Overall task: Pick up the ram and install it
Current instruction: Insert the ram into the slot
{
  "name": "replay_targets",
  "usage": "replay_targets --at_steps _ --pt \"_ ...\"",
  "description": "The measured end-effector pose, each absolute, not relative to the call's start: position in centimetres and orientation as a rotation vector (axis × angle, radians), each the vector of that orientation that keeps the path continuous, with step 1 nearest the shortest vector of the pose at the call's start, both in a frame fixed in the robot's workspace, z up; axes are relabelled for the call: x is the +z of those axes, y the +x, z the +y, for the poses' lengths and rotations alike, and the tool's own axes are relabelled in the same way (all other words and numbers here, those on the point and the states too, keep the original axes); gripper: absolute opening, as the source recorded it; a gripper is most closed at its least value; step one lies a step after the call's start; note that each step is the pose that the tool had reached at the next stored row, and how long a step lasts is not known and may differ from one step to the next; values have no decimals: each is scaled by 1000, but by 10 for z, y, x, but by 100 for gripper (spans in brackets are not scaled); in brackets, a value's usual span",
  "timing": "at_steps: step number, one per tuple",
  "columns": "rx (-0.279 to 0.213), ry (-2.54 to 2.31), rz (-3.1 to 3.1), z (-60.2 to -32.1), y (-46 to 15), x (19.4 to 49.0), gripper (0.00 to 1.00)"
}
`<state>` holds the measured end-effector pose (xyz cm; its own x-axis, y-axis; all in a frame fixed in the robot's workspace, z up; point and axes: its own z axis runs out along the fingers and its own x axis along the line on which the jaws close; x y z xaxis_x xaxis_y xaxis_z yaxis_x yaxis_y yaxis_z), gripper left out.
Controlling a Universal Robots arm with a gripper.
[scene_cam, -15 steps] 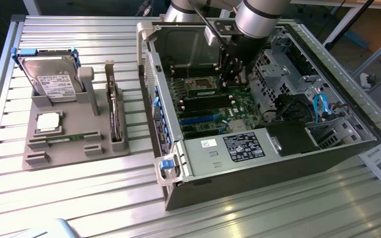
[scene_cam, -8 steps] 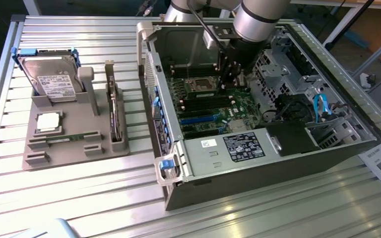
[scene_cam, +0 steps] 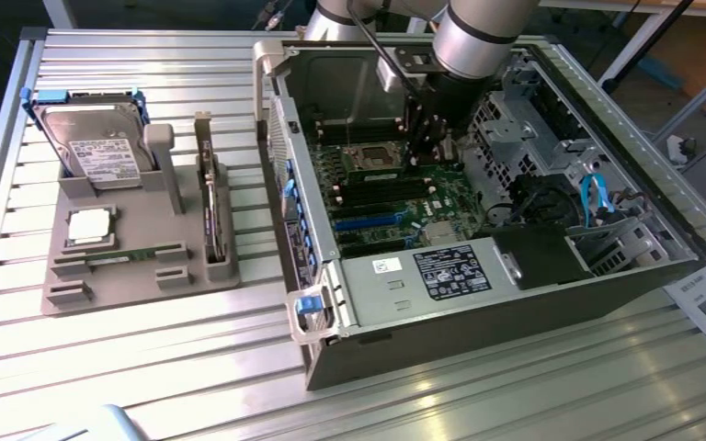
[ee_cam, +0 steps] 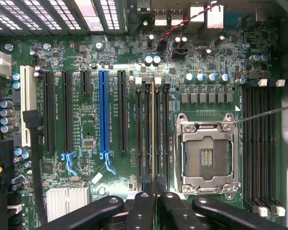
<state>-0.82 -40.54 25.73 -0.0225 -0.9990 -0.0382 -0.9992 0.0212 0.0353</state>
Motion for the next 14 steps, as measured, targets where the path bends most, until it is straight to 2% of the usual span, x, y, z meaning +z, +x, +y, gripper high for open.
replay_targets --at_steps 14 --pt "82 -2195 2243 -414 -8 257 12"
